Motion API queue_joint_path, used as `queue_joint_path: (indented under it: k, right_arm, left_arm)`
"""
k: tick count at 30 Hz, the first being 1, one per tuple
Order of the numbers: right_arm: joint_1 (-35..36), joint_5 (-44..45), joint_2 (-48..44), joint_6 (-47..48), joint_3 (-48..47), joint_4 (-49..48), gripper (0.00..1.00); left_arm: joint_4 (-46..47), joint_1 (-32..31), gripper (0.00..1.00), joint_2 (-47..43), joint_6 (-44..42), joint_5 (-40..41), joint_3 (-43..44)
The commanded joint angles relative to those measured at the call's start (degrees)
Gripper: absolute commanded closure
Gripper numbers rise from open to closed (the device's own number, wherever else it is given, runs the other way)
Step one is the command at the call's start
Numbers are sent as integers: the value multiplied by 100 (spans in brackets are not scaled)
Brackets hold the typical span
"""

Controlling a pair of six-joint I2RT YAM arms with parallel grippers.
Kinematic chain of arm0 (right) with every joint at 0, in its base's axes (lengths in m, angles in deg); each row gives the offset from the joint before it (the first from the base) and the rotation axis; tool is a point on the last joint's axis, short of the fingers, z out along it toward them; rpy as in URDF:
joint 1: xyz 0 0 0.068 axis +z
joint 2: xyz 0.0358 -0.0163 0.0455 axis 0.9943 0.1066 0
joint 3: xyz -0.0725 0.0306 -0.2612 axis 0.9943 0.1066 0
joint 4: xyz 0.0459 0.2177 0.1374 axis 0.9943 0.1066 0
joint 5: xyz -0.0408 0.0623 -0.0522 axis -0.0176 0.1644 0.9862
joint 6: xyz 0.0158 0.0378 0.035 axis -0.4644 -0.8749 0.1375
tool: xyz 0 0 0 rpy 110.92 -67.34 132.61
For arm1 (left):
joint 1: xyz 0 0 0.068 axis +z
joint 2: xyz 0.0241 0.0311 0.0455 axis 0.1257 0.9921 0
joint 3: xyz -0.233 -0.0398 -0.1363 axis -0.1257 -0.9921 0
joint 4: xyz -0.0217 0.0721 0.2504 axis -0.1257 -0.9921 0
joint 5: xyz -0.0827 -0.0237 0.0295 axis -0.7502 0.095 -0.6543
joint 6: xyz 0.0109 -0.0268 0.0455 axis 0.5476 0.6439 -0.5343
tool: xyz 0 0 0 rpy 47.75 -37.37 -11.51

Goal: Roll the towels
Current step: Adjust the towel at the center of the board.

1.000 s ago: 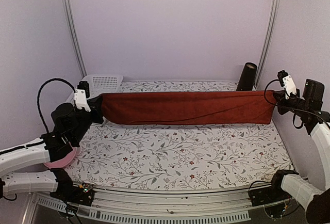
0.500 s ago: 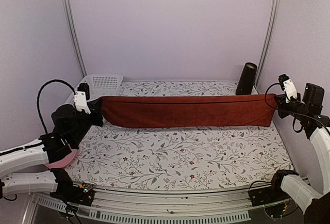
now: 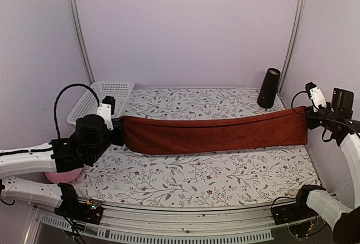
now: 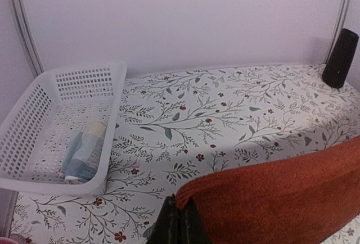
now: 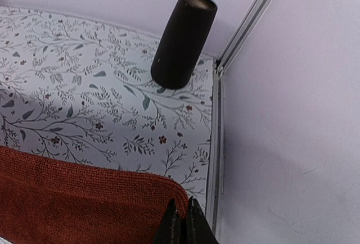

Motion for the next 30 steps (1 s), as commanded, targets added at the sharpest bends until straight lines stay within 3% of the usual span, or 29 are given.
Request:
queue_joint_path:
  k: [1,3,6,10,15,21,30]
  right_arm:
    - [-53,391,1290,57,-152,-98,98]
    - [-53,516,2008,66,-261,-311,98]
    - [-45,733,3224,60,-610,-567,98]
    - [-8,1261,4480,-15,-1139,-873,98]
    - [35,1505,5141,-180,-1385,-1313,98]
    - [80,1293,4770,-193,-1132,-1496,98]
    - [78,400,2644,433,32,-1077,98]
  left_arm:
    - [-418,521,100,1509,-63,-342,824]
    - [-358,984,100,2410,-189,-1021,1239]
    - [-433,1341,100,3733,-419,-1386,2038]
    - [-661,1635,100,5280,-733,-1393,3282]
    - [-871,1851,100,6494,-896,-1364,4345]
    - [-555,1849,100,6038,-945,-1122,4006]
    - [-667,1409,100,3994,-439,-865,2243]
